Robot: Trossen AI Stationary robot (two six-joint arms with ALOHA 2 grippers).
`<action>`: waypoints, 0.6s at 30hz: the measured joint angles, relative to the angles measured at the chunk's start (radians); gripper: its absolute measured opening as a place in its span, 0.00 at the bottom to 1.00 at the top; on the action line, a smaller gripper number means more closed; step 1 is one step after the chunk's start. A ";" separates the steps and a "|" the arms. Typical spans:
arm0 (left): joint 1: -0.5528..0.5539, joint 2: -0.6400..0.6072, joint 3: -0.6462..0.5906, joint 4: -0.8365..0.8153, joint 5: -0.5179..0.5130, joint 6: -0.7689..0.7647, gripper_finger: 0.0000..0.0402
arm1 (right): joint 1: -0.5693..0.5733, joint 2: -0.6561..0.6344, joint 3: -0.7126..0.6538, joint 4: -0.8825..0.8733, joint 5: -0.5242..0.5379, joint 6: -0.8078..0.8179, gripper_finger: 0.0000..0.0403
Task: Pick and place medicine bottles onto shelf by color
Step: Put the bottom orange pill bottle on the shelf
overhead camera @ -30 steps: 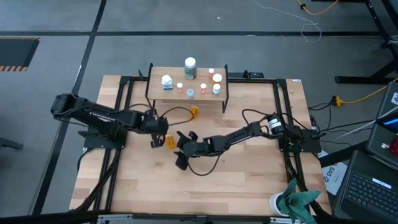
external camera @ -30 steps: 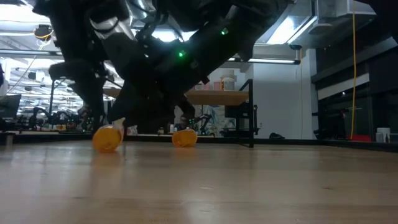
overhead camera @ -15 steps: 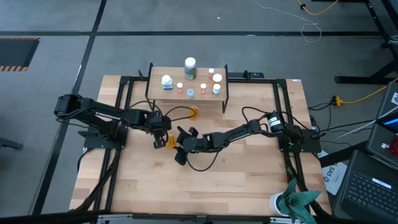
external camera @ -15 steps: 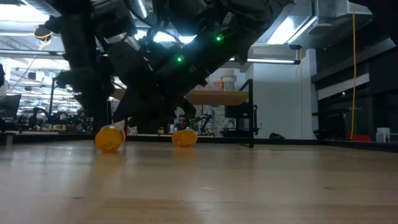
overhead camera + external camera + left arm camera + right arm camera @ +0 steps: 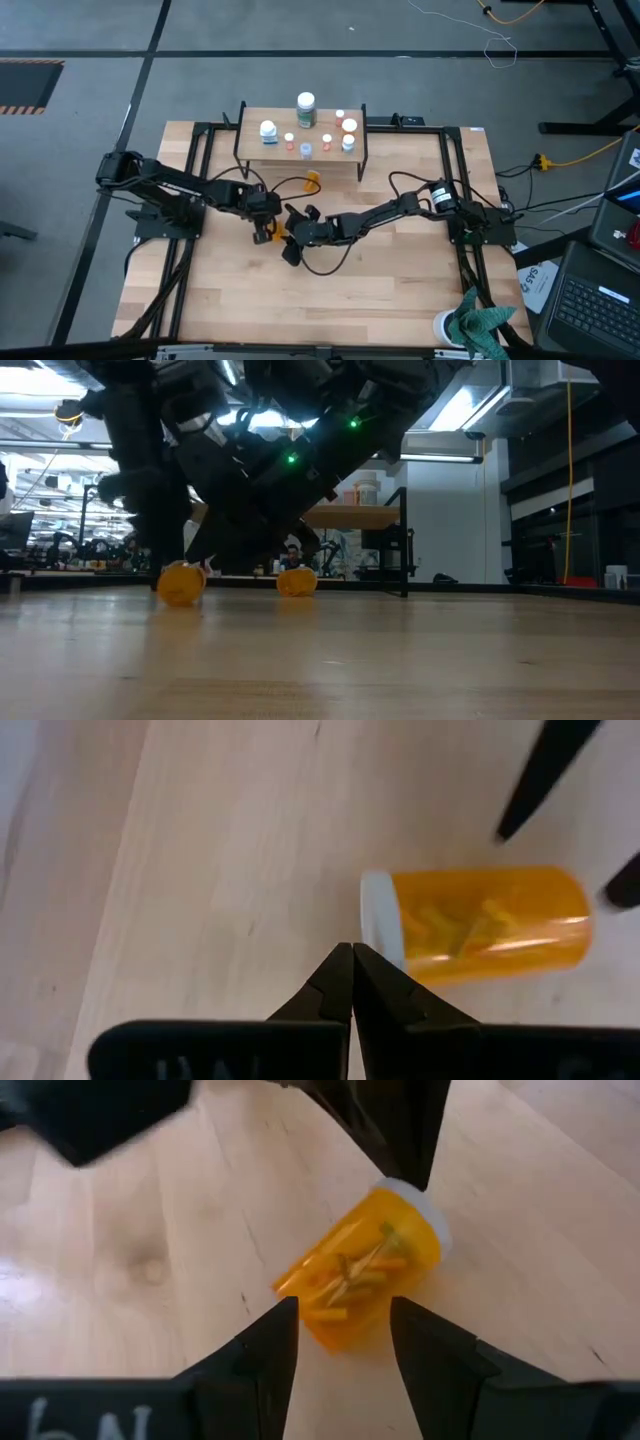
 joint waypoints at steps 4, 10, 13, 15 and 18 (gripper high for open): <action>-0.018 0.001 0.041 -0.006 -0.001 -0.003 0.00 | 0.000 0.010 0.000 0.002 -0.001 0.003 0.40; -0.039 0.001 0.087 -0.026 0.000 -0.002 0.00 | 0.001 0.072 0.001 0.010 -0.016 0.037 0.40; -0.051 0.001 0.114 -0.084 -0.027 -0.002 0.00 | 0.002 0.083 0.004 0.014 -0.015 0.078 0.40; -0.060 0.001 0.128 -0.139 -0.069 -0.002 0.00 | 0.006 0.084 0.004 0.020 -0.006 0.082 0.40; -0.060 0.001 0.138 -0.288 -0.103 -0.008 0.00 | 0.021 0.082 0.026 0.008 -0.007 0.067 0.40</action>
